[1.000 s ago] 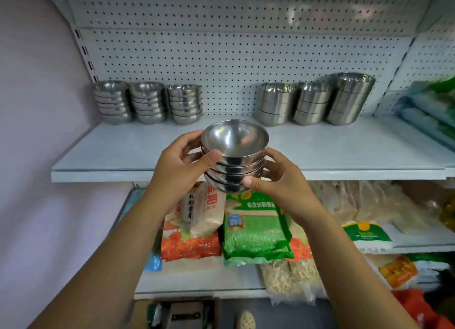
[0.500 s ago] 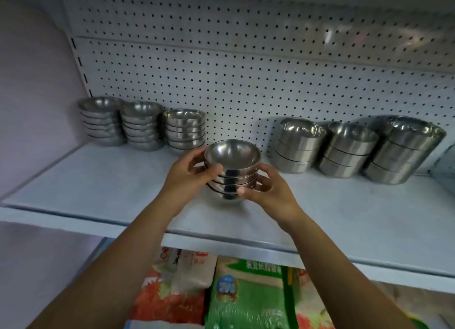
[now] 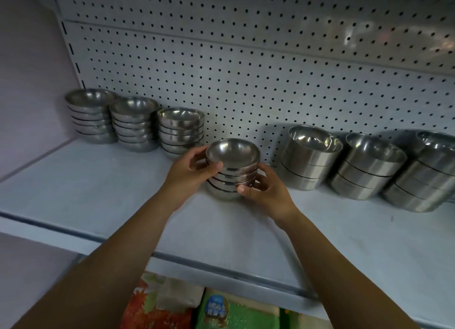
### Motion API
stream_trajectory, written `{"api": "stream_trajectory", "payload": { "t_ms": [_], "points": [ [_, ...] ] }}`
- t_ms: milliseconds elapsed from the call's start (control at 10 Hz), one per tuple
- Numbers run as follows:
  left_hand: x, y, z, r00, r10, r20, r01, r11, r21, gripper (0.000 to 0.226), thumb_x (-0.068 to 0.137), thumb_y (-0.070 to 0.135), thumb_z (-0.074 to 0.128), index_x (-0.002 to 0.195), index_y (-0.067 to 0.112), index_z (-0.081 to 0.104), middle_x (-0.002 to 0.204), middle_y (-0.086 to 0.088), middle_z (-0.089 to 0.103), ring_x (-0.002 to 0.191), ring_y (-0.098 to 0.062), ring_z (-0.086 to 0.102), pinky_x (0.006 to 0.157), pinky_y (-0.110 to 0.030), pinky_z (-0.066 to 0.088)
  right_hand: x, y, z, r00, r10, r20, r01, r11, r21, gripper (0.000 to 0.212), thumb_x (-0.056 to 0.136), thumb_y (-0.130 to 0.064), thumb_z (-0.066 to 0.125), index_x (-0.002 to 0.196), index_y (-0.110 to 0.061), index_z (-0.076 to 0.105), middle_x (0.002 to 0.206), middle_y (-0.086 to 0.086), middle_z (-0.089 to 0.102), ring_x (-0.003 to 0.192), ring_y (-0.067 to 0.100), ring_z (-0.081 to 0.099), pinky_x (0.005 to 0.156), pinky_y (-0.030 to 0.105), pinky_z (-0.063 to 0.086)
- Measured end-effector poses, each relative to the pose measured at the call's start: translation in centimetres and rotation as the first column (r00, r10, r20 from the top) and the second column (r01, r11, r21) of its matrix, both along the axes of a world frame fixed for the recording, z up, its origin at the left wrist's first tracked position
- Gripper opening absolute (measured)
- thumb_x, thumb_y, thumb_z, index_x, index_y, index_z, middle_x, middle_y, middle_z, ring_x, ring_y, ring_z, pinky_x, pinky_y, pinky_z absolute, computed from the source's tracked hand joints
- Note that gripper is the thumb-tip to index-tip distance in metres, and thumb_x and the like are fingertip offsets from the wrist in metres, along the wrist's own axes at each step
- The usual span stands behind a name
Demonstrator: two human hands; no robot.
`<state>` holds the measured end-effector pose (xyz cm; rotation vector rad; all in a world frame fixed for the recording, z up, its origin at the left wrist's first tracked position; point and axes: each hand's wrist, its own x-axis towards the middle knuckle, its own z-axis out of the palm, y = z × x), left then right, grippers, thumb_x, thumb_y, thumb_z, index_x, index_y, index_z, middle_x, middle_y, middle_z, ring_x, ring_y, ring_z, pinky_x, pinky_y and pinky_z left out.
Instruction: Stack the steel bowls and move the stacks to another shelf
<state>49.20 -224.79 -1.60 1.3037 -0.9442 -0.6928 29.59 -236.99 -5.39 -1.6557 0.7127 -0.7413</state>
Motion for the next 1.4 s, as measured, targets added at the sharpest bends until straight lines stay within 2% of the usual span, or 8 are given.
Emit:
{"api": "stream_trajectory", "payload": {
  "t_ms": [200,300,500,700,1000,1200,1300,1400],
  "points": [
    [1.9,-2.6,0.0,0.996,-0.018,0.082,0.012,0.998,0.067,0.077,0.067,0.050,0.088,0.134,0.028,0.059,0.129,0.010,0.068,0.120,-0.004,0.062,0.102,-0.030,0.053,1.6,-2.4,0.5,1.000,-0.011,-0.004,0.011,0.997,-0.072,0.072,0.072,-0.028,0.091,0.136,-0.020,0.060,0.124,-0.002,0.069,0.113,0.017,0.068,0.103,0.037,0.055],
    [3.0,-4.0,0.0,0.981,-0.039,0.188,0.018,0.994,0.110,0.073,0.070,0.048,0.089,0.133,0.028,0.058,0.127,0.009,0.068,0.121,-0.006,0.063,0.105,-0.034,0.051,2.1,-3.7,0.7,1.000,0.009,-0.020,-0.010,0.997,-0.070,0.062,0.080,-0.015,0.089,0.133,-0.029,0.061,0.128,-0.002,0.069,0.110,0.011,0.071,0.096,0.024,0.056],
    [3.6,-6.1,0.9,0.958,-0.050,0.283,0.010,0.990,0.139,0.057,0.082,0.032,0.084,0.131,0.021,0.057,0.121,0.005,0.071,0.114,-0.008,0.066,0.098,-0.028,0.054,2.8,-5.8,1.7,0.993,-0.010,-0.114,-0.006,0.990,-0.144,0.055,0.081,-0.013,0.087,0.131,-0.021,0.064,0.114,-0.009,0.071,0.113,0.011,0.066,0.083,0.008,0.052],
    [3.7,-7.5,1.1,0.945,-0.024,0.327,-0.031,0.986,0.163,0.060,0.084,0.043,0.080,0.135,0.022,0.056,0.125,0.008,0.067,0.117,-0.007,0.062,0.100,-0.029,0.050,3.3,-7.1,2.0,0.990,-0.061,-0.131,0.041,0.987,-0.154,0.050,0.085,-0.006,0.083,0.132,-0.011,0.065,0.113,-0.002,0.072,0.104,0.005,0.067,0.077,0.005,0.051],
    [3.6,-8.2,1.2,0.925,0.014,0.380,-0.097,0.975,0.201,0.050,0.082,0.051,0.078,0.122,0.027,0.060,0.114,0.007,0.071,0.110,-0.009,0.064,0.093,-0.030,0.052,4.0,-7.6,2.1,0.960,-0.147,-0.239,0.087,0.966,-0.244,0.057,0.087,-0.023,0.084,0.138,-0.017,0.062,0.122,0.000,0.071,0.112,0.013,0.064,0.101,0.032,0.053],
    [3.5,-6.9,2.6,0.897,-0.069,0.436,-0.071,0.952,0.297,0.063,0.071,0.073,0.071,0.117,0.030,0.066,0.108,0.012,0.074,0.105,-0.006,0.066,0.089,-0.027,0.052,3.3,-6.4,3.9,0.908,-0.207,-0.363,0.085,0.943,-0.323,0.053,0.092,-0.038,0.077,0.139,-0.021,0.060,0.117,0.004,0.071,0.107,0.016,0.065,0.085,0.027,0.055],
    [3.5,-5.4,3.7,0.856,-0.148,0.495,-0.045,0.933,0.356,0.051,0.077,0.067,0.071,0.117,0.035,0.068,0.111,0.013,0.072,0.109,-0.006,0.065,0.093,-0.028,0.052,2.5,-4.8,5.0,0.865,-0.188,-0.466,0.007,0.932,-0.362,0.054,0.096,-0.036,0.072,0.144,-0.019,0.054,0.125,0.009,0.068,0.103,0.016,0.061,0.087,0.026,0.052],
    [3.3,-3.8,4.4,0.834,-0.173,0.524,-0.038,0.929,0.368,0.054,0.084,0.050,0.077,0.132,0.030,0.062,0.124,0.014,0.060,0.117,-0.008,0.058,0.096,-0.027,0.047,1.8,-3.6,5.8,0.817,-0.161,-0.553,-0.059,0.932,-0.358,0.068,0.094,-0.039,0.074,0.152,-0.020,0.046,0.144,0.007,0.059,0.127,0.023,0.058,0.100,0.029,0.049]
  ]
}}
